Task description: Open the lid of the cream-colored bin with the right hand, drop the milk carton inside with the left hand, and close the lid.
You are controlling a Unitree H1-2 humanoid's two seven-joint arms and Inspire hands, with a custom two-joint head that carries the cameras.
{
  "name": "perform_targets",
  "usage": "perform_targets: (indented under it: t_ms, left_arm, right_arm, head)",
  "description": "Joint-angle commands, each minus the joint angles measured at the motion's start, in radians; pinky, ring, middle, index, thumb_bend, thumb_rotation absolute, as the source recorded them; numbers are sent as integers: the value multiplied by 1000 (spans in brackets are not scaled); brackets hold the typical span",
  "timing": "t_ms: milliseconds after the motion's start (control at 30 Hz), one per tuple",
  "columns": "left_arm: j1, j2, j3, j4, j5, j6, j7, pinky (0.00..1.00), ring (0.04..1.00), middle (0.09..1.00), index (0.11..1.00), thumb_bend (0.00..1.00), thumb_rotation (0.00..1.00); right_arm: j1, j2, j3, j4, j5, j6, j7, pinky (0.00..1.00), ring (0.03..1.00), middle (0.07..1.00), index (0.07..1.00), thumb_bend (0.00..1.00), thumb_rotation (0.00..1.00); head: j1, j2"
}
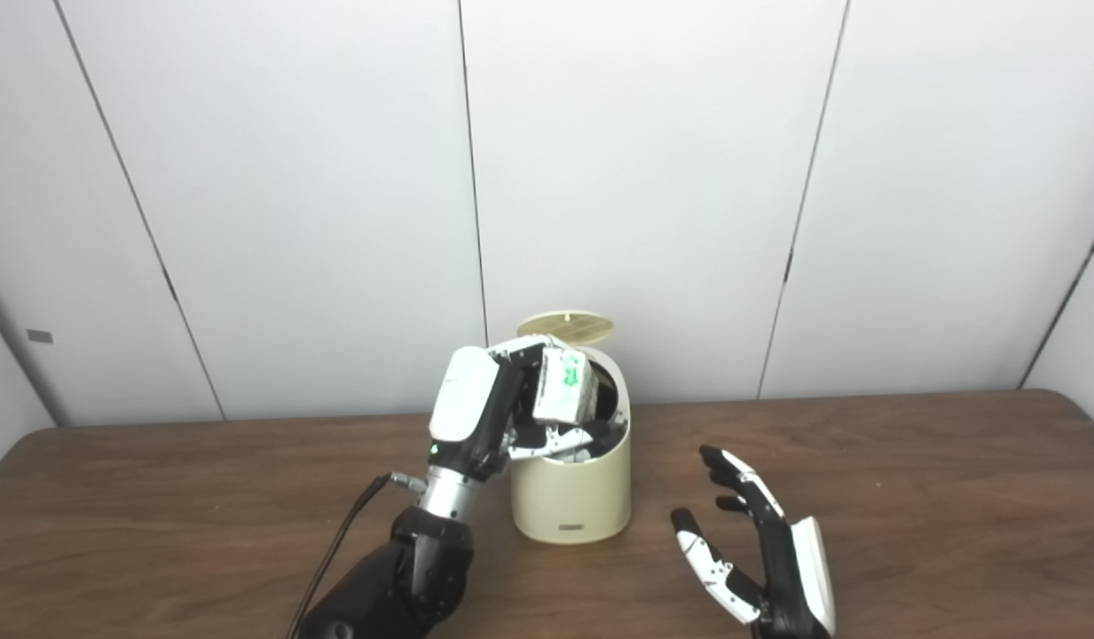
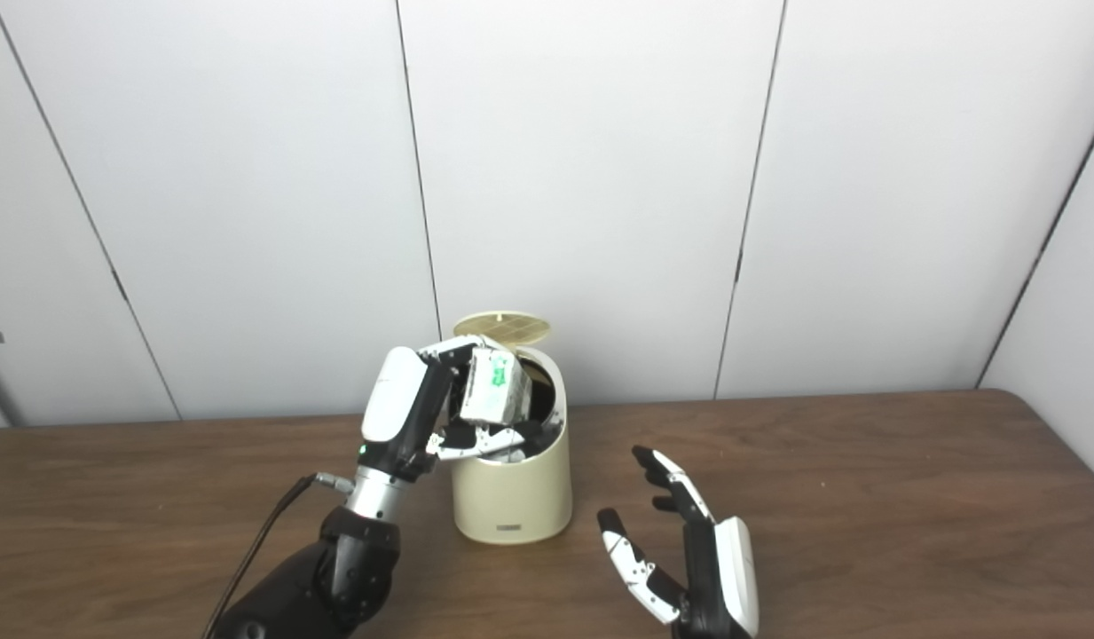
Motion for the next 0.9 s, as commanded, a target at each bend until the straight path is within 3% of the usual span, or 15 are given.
perform_targets:
  t_ms: [0,133,700,800,867]
  left_arm:
    - [-12,15,23,4,-28,20,-27,512,587,601,618,1000,476]
    - [-7,7,55,10,-23,20,-52,525,602,618,635,1000,530]
    - [1,-5,100,10,10,20,-79,516,604,638,653,1000,486]
    - [22,1,106,-35,-23,20,-96,536,612,633,650,1000,478]
    - [52,9,114,-105,-49,20,-95,532,602,614,630,1000,541]
  right_arm:
    - [46,9,11,28,-9,-19,-6,689,788,806,793,196,490]
    - [48,11,10,23,-5,-16,-4,692,790,806,793,197,480]
    - [52,12,11,11,-5,0,4,691,788,807,794,197,481]
    - [54,13,12,9,-7,-8,0,684,783,802,790,195,455]
    - [56,13,14,5,-6,-6,4,683,783,803,790,194,437]
  head:
    - [0,1]
    - [-1,2]
    - [2,6]
    - [0,9]
    - [4,13]
